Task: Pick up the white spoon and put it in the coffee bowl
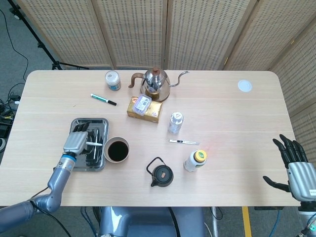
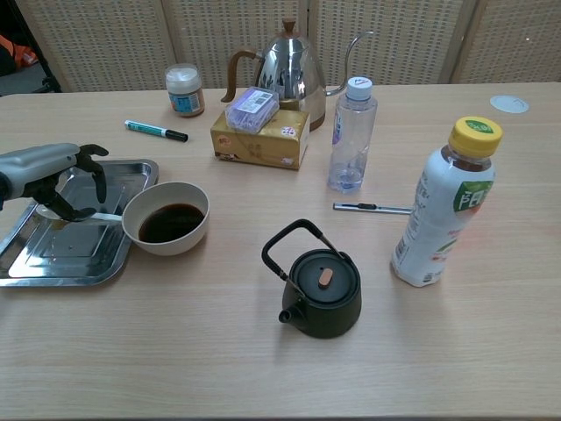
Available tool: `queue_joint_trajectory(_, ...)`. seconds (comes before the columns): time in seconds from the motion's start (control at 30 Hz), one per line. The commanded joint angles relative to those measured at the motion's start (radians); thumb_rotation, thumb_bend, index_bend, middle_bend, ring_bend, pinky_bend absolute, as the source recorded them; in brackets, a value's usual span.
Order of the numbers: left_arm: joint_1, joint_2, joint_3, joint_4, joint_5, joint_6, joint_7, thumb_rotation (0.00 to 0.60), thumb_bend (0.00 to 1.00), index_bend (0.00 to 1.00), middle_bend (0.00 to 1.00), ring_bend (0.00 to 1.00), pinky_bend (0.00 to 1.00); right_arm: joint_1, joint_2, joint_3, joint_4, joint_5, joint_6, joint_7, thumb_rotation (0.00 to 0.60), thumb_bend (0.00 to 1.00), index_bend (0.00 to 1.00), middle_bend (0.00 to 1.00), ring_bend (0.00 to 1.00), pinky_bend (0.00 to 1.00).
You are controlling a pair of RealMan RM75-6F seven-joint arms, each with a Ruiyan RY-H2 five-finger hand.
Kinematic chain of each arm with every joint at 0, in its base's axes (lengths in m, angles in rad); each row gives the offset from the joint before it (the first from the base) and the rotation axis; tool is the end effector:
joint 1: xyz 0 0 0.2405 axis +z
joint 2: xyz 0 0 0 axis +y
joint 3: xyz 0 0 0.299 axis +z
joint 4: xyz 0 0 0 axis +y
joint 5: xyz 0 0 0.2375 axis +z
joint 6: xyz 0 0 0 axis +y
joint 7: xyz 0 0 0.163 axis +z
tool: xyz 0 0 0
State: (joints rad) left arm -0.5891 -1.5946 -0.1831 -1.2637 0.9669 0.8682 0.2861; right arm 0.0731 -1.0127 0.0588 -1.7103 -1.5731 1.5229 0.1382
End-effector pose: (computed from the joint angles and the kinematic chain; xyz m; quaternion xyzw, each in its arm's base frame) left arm -0.2982 0.3873 -0.0523 -0.6687 -0.4912 -0.2766 0.4848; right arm -0.3339 -0.2017 0.1830 0.5815 -0.3992 0.4504 0.5475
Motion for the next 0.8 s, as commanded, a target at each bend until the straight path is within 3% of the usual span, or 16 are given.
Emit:
queue_joint_trajectory(0.03,-0.009,-0.012,0.001,0.011,-0.003,-0.003,0.006,0.6,0.38,0.52,0.0,0.0,0.0,0.0,0.0,0.0,0.0,0.001,-0.001,0.0,0.6,0.0,0.03,0.0,0.0,0.0)
queue_joint_trajectory(0.8,-0.044,-0.126,0.01,0.126,-0.041,0.01,0.06,0.6,0.38,0.52,0.0,0.0,0.0,0.003,0.01,0.004,0.002,0.009,-0.006,0.031,0.6,0.0,0.03,0.0,0.0,0.0)
